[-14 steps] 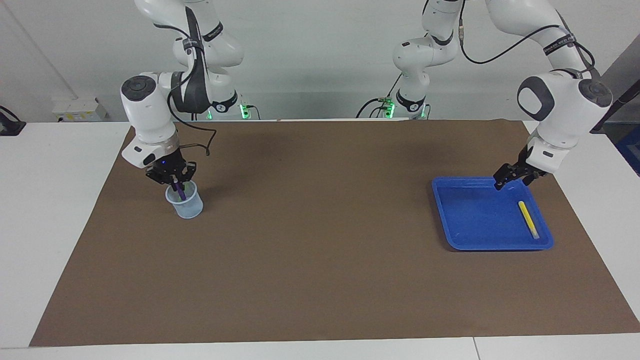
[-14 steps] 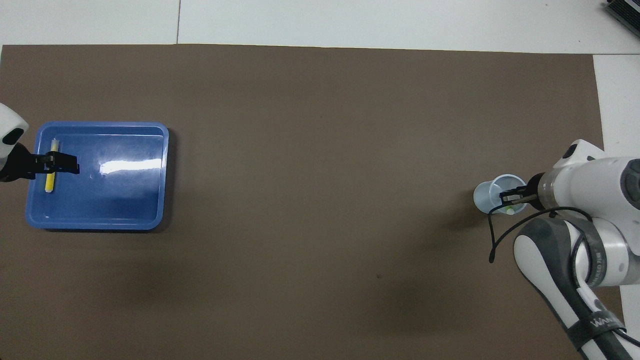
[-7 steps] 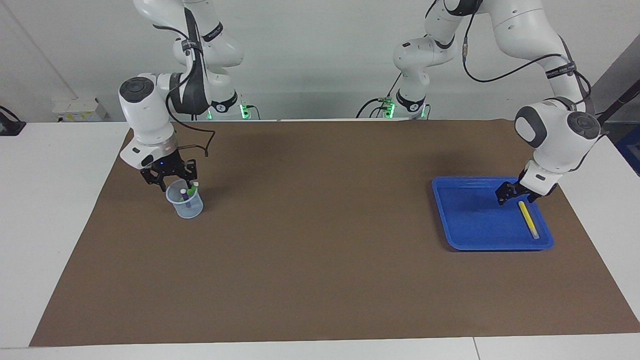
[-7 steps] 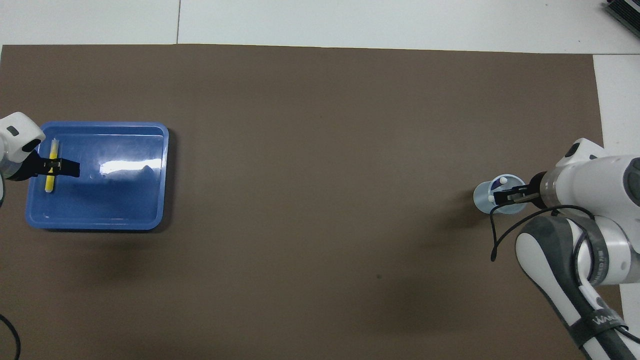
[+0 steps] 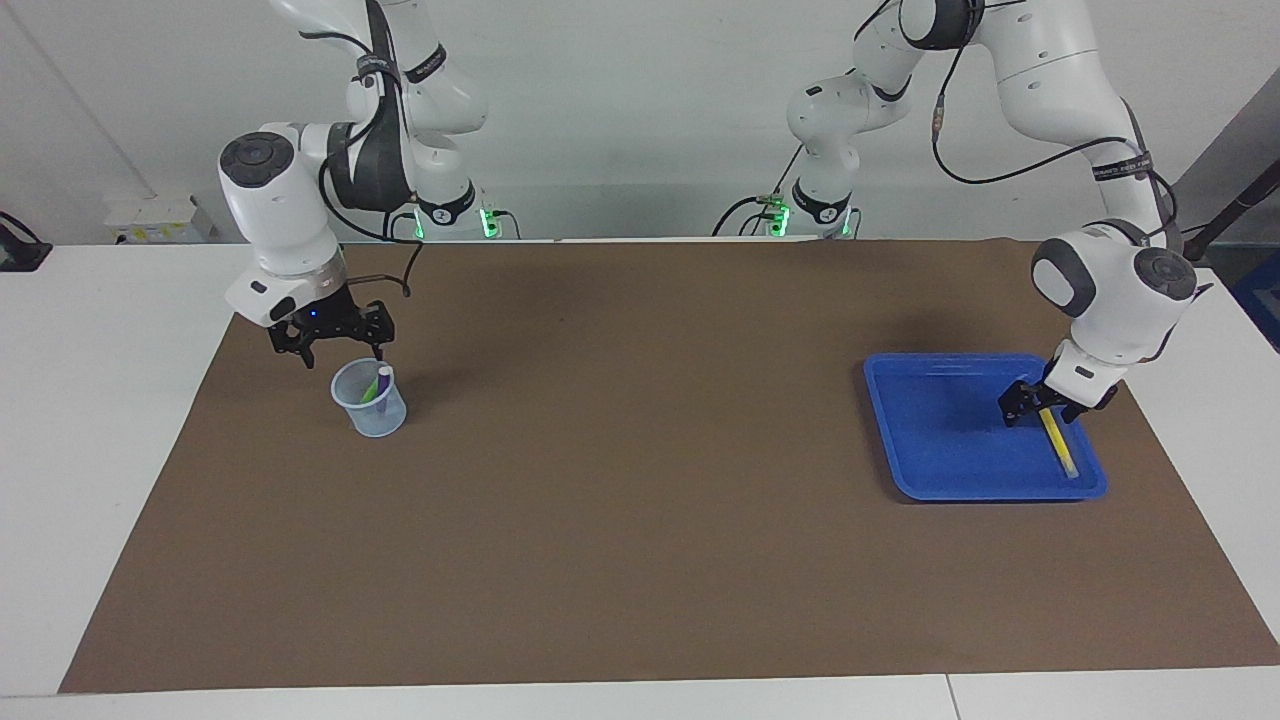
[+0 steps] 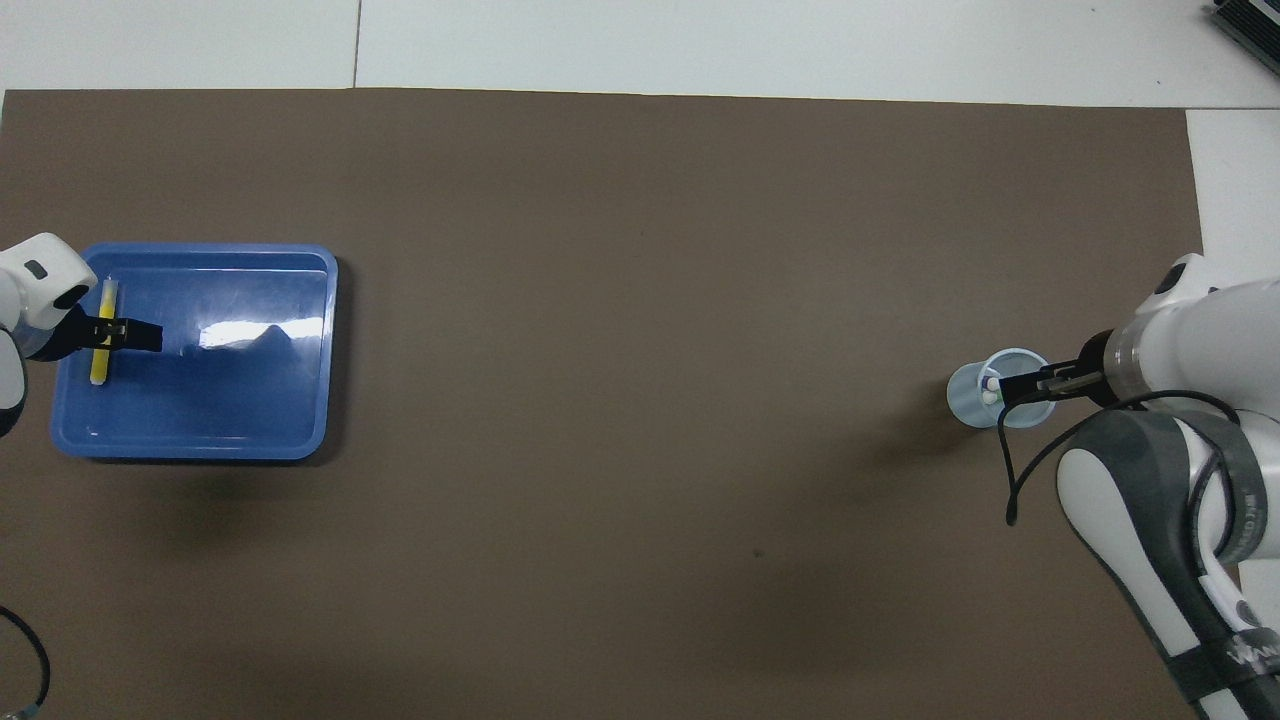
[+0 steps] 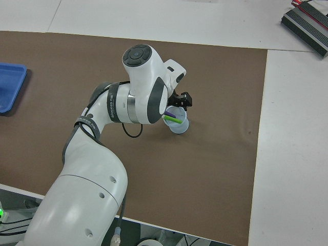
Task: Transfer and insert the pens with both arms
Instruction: 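Grasp the yellow pen with the left gripper while the right gripper releases, then lift the yellow pen with the left gripper while the right gripper withdraws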
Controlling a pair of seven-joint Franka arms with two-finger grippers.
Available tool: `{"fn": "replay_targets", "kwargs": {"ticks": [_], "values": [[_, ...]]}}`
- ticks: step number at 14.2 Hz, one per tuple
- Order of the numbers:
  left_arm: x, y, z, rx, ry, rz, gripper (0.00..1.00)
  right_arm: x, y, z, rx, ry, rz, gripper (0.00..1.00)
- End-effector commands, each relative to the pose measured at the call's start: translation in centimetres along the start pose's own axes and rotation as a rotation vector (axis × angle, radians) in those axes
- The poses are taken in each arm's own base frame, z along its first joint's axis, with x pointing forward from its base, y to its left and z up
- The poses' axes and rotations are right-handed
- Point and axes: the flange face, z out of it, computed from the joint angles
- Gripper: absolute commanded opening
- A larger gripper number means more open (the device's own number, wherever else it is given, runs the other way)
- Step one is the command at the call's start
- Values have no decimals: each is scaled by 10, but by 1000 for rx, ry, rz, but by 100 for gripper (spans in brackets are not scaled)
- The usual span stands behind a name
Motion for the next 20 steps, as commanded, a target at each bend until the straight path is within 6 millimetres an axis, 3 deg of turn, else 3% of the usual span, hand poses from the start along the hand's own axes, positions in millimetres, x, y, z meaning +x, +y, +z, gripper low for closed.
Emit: {"fn": "replay_targets", "kwargs": {"ticks": [1,3,10,15,20], "values": [[2,-5,9,14,18,28,100,-6,-1,-11,-8,-13,-7,99],[0,-6,18,13,18,26,100,-9,-2,-23,-4,-24,-4,99],[-6,-16,25,11,12,10,100,-7,-13,-57,89,-49,17,100],[-15,-10,38,10,29,9,100,-4,-23,-76,192,-42,43,100],[-15,-9,38,1,28,-5,100,3,-35,-105,331,-7,74,100]]}}
